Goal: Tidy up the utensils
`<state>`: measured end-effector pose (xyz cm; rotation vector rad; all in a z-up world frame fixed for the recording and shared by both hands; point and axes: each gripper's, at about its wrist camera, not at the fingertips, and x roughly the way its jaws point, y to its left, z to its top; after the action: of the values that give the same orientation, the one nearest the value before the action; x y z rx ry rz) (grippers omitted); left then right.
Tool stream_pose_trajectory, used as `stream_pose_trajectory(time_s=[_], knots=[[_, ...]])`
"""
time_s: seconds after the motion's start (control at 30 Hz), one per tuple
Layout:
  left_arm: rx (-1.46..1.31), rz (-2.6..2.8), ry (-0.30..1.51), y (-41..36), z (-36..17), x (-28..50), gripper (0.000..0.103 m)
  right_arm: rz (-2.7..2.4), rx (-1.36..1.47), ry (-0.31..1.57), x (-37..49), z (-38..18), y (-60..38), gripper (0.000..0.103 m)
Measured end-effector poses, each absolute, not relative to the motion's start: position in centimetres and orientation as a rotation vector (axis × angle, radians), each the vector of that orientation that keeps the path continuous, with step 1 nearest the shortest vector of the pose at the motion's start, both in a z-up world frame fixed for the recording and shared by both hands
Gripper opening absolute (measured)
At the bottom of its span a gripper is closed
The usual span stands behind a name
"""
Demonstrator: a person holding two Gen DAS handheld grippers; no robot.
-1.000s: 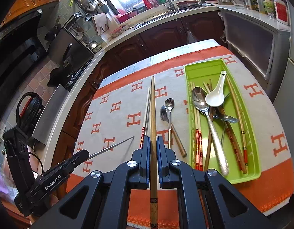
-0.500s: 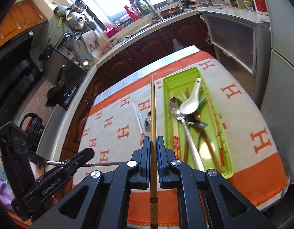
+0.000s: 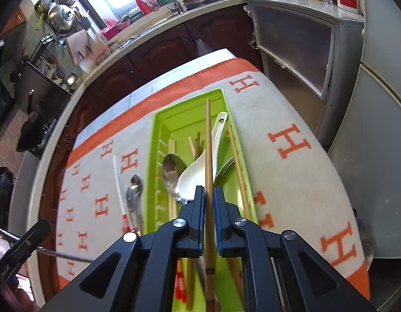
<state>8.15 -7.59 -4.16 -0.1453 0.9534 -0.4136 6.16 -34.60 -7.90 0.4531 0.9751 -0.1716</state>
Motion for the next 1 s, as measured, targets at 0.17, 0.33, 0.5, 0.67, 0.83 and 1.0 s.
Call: stream_pose_trajectory(time_s=[0.17, 0.33, 0.5, 0.67, 0.83, 1.0], knots=[[-0.170, -0.441, 0.911, -7.8, -4.7, 8.5, 0.004, -0.029, 0.396, 0.908, 6.3, -6.7, -32.4, 0.032], [-0.210, -0.482, 0.918, -8.3, -6.4, 9.5, 0.005, 0.026, 0.358, 0.915, 6.2, -7.2, -30.5, 0.032], [-0.252, -0.493, 0.964, -7.9, -8.6, 10.0, 0.004, 0.038, 0.400, 0.935, 5.9, -8.9, -30.9, 0.033], [-0.343, -0.489, 1.034, -6.7, -11.4, 10.9, 0.004, 0.059, 0.396, 0.941, 5.0, -9.6, -30.4, 0.032], [-0.333, -0.464, 0.994, -5.9, -11.1, 11.1, 0.003, 0.088, 0.383, 0.936, 4.2, -9.2, -29.5, 0.032], [-0.230, -0.416, 0.873, -5.3, -9.0, 11.1, 0.003, 0.087, 0.353, 0.923, 3.7, -8.4, -28.9, 0.032]])
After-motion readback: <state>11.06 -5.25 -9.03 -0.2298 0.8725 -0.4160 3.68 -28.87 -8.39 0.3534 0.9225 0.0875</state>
